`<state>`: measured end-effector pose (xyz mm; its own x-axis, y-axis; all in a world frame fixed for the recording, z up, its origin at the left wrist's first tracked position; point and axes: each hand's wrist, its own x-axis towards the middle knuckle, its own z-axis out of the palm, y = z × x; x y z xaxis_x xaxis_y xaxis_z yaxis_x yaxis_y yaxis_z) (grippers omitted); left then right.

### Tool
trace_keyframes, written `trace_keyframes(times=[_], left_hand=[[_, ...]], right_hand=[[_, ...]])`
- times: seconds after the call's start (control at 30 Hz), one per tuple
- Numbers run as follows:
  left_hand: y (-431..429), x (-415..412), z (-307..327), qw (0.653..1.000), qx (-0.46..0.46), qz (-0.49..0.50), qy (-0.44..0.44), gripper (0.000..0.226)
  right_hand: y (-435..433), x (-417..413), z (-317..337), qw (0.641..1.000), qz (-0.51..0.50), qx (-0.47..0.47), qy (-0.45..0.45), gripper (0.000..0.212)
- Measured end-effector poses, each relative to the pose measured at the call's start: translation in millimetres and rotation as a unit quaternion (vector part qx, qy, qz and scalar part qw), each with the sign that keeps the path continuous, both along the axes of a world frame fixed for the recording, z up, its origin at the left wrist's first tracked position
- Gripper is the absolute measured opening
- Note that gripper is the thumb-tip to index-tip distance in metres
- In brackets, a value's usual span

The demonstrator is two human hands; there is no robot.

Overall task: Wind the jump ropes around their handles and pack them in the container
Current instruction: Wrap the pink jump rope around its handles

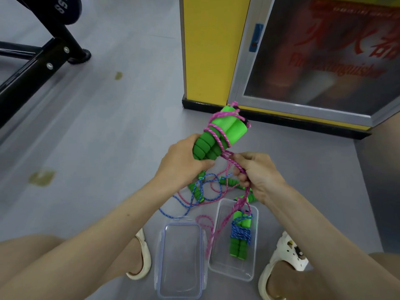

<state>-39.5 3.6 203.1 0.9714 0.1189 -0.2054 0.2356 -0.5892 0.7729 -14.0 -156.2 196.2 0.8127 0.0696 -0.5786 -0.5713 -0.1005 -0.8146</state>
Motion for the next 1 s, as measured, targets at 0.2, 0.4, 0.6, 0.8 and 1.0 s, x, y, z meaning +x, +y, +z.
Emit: trace_keyframes(times=[0.2, 0.4, 0.6, 0.8, 1.0], left_hand=[[3.6, 0.0, -6.2, 1.0, 0.005, 0.013, 0.006, 0.033], [-2.8, -5.7, -6.3, 0.95, 0.295, -0.022, -0.098, 0.048], [-6.2, -12.4, -11.1, 0.875, 0.463, -0.05, -0.135, 0.076], [-4.0, -12.3, -17.0, 0.843, 0.52, -0.059, -0.125, 0.085], [-2.2, -11.9, -22.6, 0.843, 0.516, -0.072, -0.136, 0.08]], right_hand=[[5.3, -2.0, -5.8, 0.998, 0.037, -0.03, -0.03, 0.013], [7.7, -4.1, 0.7, 0.996, 0.084, 0.001, -0.041, 0.006], [15.8, -4.7, 6.7, 0.995, 0.094, -0.005, 0.018, 0.014], [24.6, -5.2, 10.6, 0.991, 0.113, 0.014, 0.071, 0.026], [25.9, -3.3, 9.7, 0.996, 0.081, 0.017, 0.03, 0.022]])
